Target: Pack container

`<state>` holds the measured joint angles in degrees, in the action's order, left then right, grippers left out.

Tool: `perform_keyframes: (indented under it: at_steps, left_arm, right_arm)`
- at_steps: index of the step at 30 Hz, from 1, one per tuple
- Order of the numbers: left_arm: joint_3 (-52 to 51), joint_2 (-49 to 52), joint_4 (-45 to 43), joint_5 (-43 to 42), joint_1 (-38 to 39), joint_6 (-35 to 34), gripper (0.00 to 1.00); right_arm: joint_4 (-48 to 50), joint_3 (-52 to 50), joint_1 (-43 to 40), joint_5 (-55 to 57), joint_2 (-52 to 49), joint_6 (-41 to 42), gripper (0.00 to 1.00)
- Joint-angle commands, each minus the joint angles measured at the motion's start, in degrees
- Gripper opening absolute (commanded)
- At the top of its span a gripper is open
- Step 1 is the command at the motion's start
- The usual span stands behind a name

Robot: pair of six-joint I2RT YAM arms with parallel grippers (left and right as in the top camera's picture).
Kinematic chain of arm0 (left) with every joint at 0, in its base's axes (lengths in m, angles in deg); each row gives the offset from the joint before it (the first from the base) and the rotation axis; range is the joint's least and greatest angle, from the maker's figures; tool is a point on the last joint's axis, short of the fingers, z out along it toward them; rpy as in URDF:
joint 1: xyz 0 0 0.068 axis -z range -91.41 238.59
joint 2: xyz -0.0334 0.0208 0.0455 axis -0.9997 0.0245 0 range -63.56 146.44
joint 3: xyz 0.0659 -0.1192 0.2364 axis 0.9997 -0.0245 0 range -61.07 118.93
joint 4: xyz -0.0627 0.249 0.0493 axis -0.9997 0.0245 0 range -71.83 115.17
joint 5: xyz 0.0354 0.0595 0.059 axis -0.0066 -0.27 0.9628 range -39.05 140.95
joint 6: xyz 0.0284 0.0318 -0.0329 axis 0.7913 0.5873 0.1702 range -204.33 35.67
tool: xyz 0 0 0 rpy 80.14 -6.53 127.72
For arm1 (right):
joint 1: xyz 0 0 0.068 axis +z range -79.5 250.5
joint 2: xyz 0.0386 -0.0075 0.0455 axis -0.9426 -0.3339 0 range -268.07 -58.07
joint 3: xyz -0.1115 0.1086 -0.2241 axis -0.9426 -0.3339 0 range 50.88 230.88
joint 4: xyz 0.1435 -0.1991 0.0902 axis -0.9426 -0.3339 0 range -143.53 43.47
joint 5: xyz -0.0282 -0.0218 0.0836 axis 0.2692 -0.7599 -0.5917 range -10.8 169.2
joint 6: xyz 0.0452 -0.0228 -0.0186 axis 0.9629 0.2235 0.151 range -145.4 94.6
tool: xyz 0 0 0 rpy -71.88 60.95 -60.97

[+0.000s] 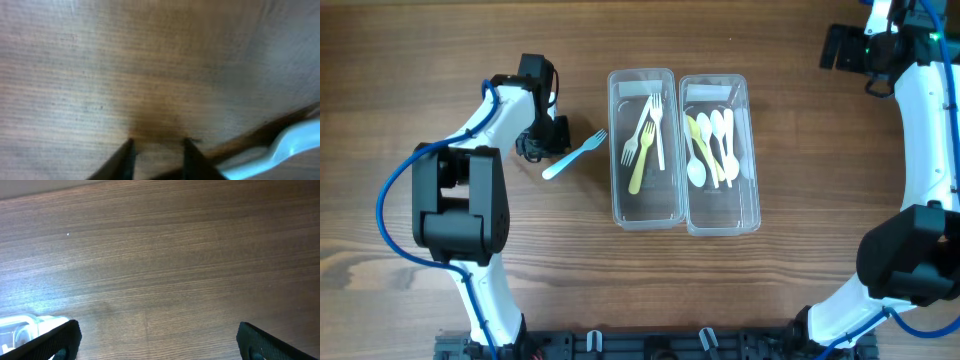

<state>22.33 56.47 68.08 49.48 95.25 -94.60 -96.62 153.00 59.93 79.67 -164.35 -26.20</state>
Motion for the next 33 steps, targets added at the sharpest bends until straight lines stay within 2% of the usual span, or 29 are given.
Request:
perform_keyframes:
  at_steps: [1, 6, 8, 13, 20, 27, 33]
  left_arm:
    - [0.50, -3.26, -1.77, -0.61, 0.00, 0.59, 0.42]
    - [3.98, -6.51, -3.02, -0.61, 0.00, 7.52, 0.46]
    - [4.37, -7.41, -3.08, -1.27, 0.15, 9.66, 0.50]
    - [4.37, -7.85, -0.74, -7.85, 1.55, 20.55, 0.53]
    - [4.00, -7.45, 1.33, -8.00, 6.14, 32.37, 0.57]
    - [3.80, -6.71, 1.92, -2.25, 7.45, 33.09, 0.61]
    - [2.05, -6.60, 2.23, -1.42, 7.26, 34.14, 0.62]
  right_arm:
    - [0.11, 0.59, 0.20, 0.37, 0.74, -0.70, 1.00]
    - [0.11, 0.59, 0.20, 0.37, 0.74, -0.70, 1.00]
    - [0.11, 0.59, 0.20, 0.37, 0.74, -0.70, 1.00]
    - [0.11, 0.59, 0.20, 0.37, 0.74, -0.70, 1.00]
    - [0.11, 0.59, 0.20, 0.37, 0.74, -0.70, 1.00]
    - [0.11, 0.59, 0.20, 0.37, 0.74, -0.70, 1.00]
    - [0.11, 0.59, 0.20, 0.37, 0.74, -0.70, 0.99]
